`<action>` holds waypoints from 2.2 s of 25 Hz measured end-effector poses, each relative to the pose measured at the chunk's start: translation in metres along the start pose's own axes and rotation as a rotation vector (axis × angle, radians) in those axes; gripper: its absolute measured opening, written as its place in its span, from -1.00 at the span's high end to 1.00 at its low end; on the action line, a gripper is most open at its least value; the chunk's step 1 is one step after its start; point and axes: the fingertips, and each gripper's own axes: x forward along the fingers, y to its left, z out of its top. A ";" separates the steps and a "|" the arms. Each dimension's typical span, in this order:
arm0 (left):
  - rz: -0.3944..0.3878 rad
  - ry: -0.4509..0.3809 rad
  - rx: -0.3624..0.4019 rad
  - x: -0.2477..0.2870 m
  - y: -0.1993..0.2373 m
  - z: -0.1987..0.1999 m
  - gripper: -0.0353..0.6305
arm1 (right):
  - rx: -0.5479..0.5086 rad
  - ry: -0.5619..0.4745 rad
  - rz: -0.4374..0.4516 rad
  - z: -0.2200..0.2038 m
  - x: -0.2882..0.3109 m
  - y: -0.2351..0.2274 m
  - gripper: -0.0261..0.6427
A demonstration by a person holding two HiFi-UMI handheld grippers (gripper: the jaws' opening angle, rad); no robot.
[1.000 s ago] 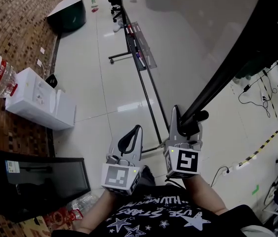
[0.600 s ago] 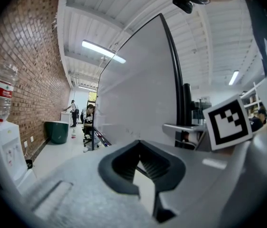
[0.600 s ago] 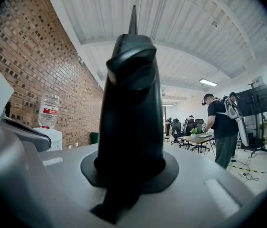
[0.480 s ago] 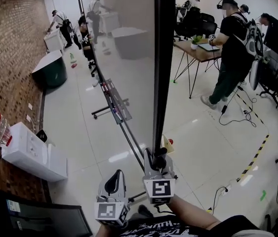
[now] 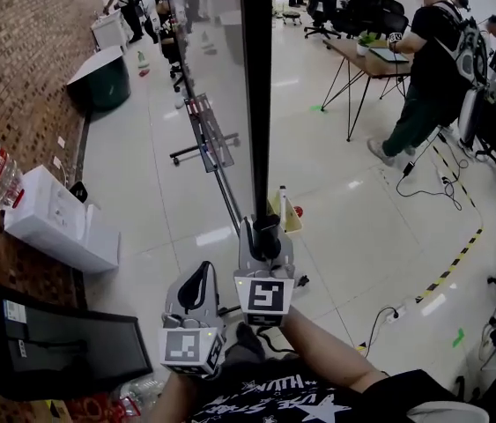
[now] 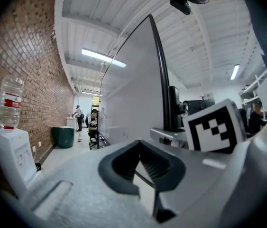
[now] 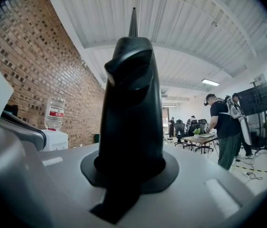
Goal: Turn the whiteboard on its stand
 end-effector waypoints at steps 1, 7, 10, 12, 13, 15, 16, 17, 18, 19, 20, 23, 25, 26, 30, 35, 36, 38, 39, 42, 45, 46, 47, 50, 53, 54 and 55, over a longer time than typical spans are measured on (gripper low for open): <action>0.015 -0.001 0.002 -0.002 0.000 0.001 0.88 | -0.001 -0.007 0.004 0.002 0.001 0.002 0.66; 0.074 0.016 -0.007 -0.024 -0.018 -0.004 0.88 | 0.024 -0.007 0.044 0.003 -0.019 0.019 0.66; 0.099 0.011 -0.008 -0.034 -0.024 -0.005 0.88 | 0.029 -0.018 0.065 0.005 -0.030 0.022 0.66; 0.127 0.015 -0.015 -0.042 -0.021 -0.007 0.88 | 0.043 -0.017 0.071 0.006 -0.036 0.025 0.66; 0.139 0.018 -0.019 -0.046 -0.020 -0.008 0.88 | 0.048 -0.018 0.075 0.007 -0.040 0.027 0.65; 0.148 0.023 -0.023 -0.053 -0.019 -0.009 0.88 | 0.043 -0.019 0.081 0.007 -0.046 0.030 0.64; 0.147 0.024 -0.023 -0.055 -0.019 -0.010 0.88 | 0.038 -0.015 0.084 0.008 -0.050 0.032 0.64; 0.147 0.024 -0.023 -0.057 -0.020 -0.010 0.88 | 0.034 -0.008 0.087 0.008 -0.053 0.033 0.64; 0.146 0.025 -0.024 -0.059 -0.020 -0.010 0.88 | 0.033 -0.002 0.090 0.009 -0.057 0.035 0.64; 0.146 0.027 -0.028 -0.061 -0.020 -0.009 0.88 | 0.034 0.001 0.091 0.010 -0.060 0.036 0.64; 0.144 0.028 -0.032 -0.063 -0.021 -0.009 0.88 | 0.035 0.002 0.091 0.010 -0.064 0.037 0.64; 0.125 0.030 -0.040 -0.067 -0.029 -0.009 0.88 | 0.038 0.002 0.083 0.010 -0.074 0.037 0.64; 0.109 0.030 -0.044 -0.073 -0.033 -0.010 0.88 | 0.036 0.005 0.076 0.011 -0.080 0.035 0.65; 0.103 0.032 -0.048 -0.077 -0.035 -0.012 0.88 | 0.036 0.006 0.074 0.011 -0.084 0.035 0.65; 0.080 0.045 -0.059 -0.097 -0.038 -0.018 0.88 | 0.041 0.004 0.069 0.011 -0.099 0.038 0.65; 0.045 0.043 -0.063 -0.119 -0.050 -0.020 0.88 | 0.038 -0.004 0.066 0.012 -0.127 0.041 0.65; 0.037 0.040 -0.063 -0.124 -0.053 -0.019 0.88 | 0.041 -0.009 0.061 0.012 -0.133 0.042 0.65; 0.026 0.037 -0.065 -0.136 -0.057 -0.019 0.88 | 0.042 -0.018 0.055 0.013 -0.146 0.043 0.65; 0.020 0.038 -0.067 -0.142 -0.060 -0.020 0.88 | 0.040 -0.022 0.053 0.015 -0.152 0.043 0.65; 0.001 0.049 -0.069 -0.158 -0.065 -0.027 0.88 | 0.040 -0.025 0.050 0.017 -0.168 0.043 0.65; -0.023 0.059 -0.075 -0.170 -0.069 -0.034 0.88 | 0.039 -0.026 0.048 0.019 -0.180 0.045 0.64; -0.034 0.062 -0.077 -0.174 -0.071 -0.035 0.88 | 0.039 -0.025 0.047 0.020 -0.184 0.045 0.64; -0.046 0.063 -0.078 -0.176 -0.074 -0.037 0.88 | 0.039 -0.025 0.047 0.020 -0.188 0.045 0.64; -0.086 0.071 -0.082 -0.180 -0.082 -0.040 0.88 | 0.044 -0.027 0.048 0.022 -0.197 0.047 0.64; -0.114 0.076 -0.098 -0.183 -0.091 -0.043 0.88 | 0.044 -0.022 0.051 0.018 -0.208 0.047 0.63; -0.121 0.075 -0.104 -0.184 -0.094 -0.043 0.88 | 0.041 -0.020 0.051 0.018 -0.211 0.046 0.63; -0.128 0.074 -0.109 -0.185 -0.097 -0.043 0.88 | 0.039 -0.019 0.051 0.018 -0.214 0.046 0.63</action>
